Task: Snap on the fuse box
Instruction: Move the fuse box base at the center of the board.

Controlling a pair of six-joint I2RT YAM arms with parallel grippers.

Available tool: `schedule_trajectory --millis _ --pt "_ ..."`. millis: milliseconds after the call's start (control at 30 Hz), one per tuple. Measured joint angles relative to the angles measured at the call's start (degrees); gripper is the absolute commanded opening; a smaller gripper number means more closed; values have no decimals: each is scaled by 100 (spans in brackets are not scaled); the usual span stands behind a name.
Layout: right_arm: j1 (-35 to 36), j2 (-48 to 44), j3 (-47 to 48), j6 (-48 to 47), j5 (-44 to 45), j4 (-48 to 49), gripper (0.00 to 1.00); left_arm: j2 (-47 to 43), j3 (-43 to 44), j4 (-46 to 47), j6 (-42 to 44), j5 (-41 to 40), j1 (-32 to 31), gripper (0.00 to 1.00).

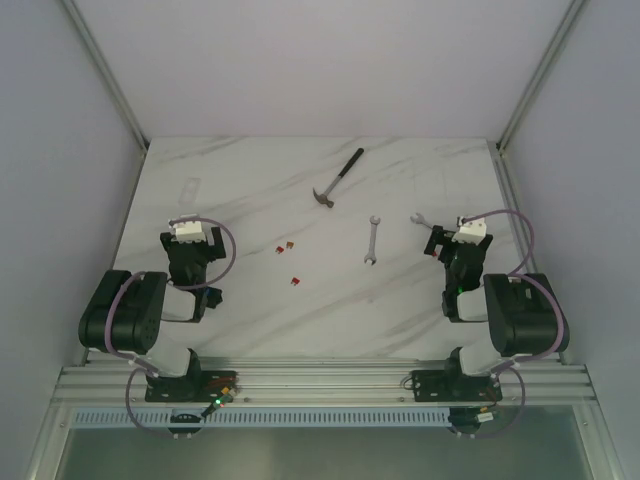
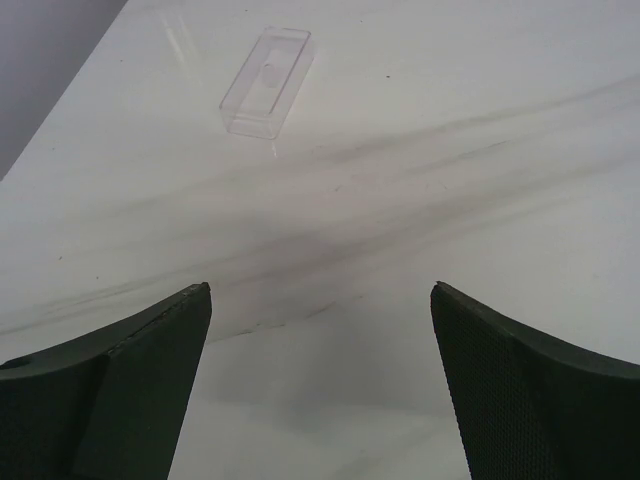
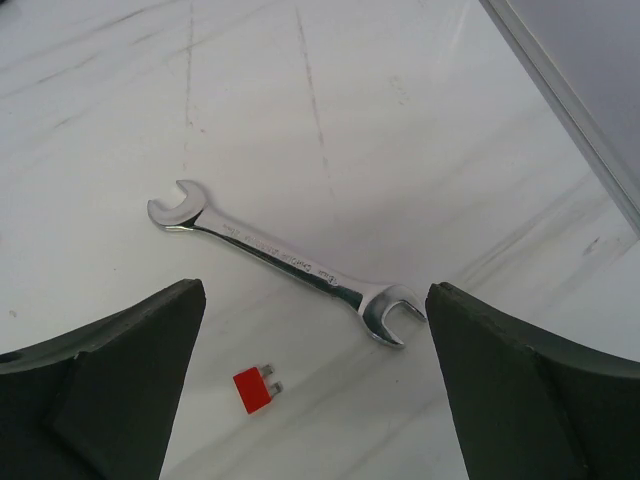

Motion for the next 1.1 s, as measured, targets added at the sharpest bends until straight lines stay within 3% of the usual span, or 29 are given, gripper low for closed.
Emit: schedule_trajectory --millis 333,433,600,767,1100 --pt "2 -4 4 0 0 -17 100 0 0 2 0 0 0 100" --pt "0 -160 177 -22 -66 -466 100 -74 96 -302 -4 -9 0 100" --pt "55 -752 750 -83 -223 -1434 100 -710 1167 -2031 -348 -203 0 100" --pt "365 -1283 1102 4 -345 -2260 100 -1550 2020 -3720 -1392 -621 0 100" --pt "1528 -1779 1222 385 -385 -3519 100 -2806 2264 -7375 -3788 -1360 0 100"
